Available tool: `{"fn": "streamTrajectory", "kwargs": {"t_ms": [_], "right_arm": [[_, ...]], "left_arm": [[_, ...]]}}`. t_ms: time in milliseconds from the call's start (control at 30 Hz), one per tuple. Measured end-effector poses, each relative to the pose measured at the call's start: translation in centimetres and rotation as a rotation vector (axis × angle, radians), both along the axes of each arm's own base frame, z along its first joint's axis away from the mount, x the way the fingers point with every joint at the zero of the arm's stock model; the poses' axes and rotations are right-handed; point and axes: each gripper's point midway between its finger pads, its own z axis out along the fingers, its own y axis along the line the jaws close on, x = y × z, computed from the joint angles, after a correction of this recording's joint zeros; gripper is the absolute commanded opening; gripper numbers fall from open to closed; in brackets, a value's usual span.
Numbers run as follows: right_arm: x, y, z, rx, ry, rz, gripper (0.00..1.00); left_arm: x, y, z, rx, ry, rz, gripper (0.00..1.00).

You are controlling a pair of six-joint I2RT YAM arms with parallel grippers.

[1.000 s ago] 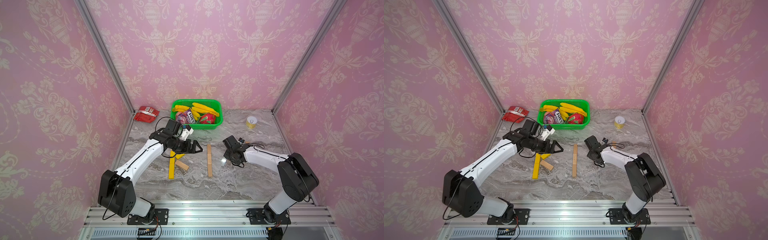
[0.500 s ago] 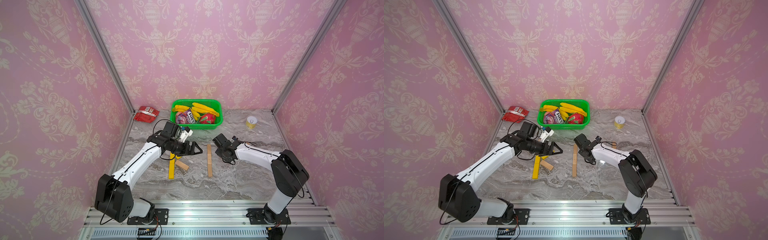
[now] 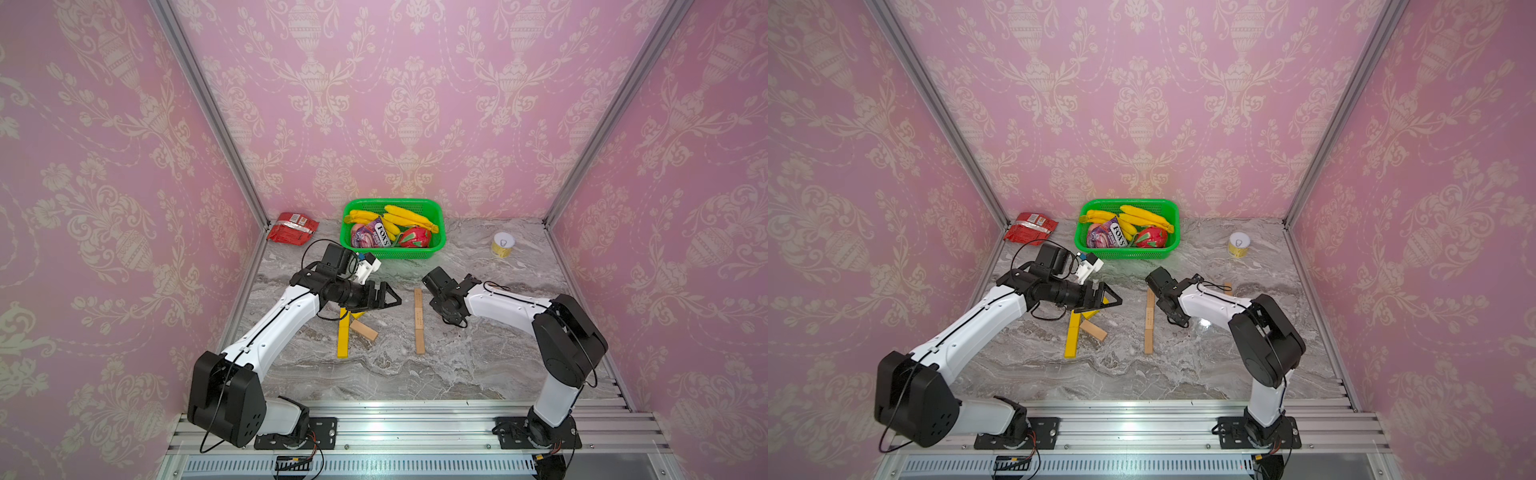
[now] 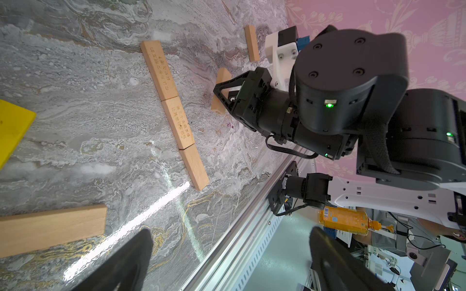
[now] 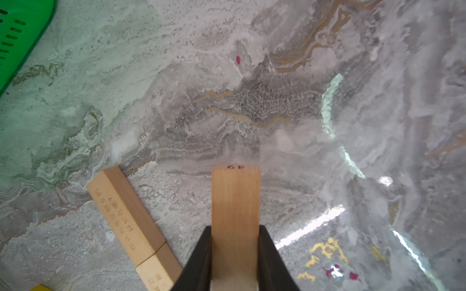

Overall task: Assemble the letter k with building blocks
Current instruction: Place the building block at the center of the board.

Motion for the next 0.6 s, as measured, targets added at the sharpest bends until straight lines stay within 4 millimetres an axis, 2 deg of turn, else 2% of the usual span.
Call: {"fn": "streamTrajectory", "kwargs": {"t_ms": [167,400,433,500,600], "right_arm": [[-0.3,0.4,-2.0,-0.014,0.041,0.011,0.14],[0.5,1.4,-2.1,0.000,0.029,0.015,0.16],[0.7,1.5,-2.0,0.001,0.026,0.015,0.19],[0.8,1.6,-2.1,0.004,0.022,0.016,0.39],[1.1,2.1,-1.9,0.018,0.008,0.016,0.51]], "left_arm": [[0.0,0.0,0.0,0.000,0.000,0.000,0.99],[0.1,0.1,0.0,0.000,0.000,0.005,0.99],[0.1,0.2,0.0,0.000,0.000,0.006,0.99],[0.2,0.2,0.0,0.000,-0.001,0.007,0.99],[0.2,0.3,0.0,0.000,0.000,0.009,0.99]]}}
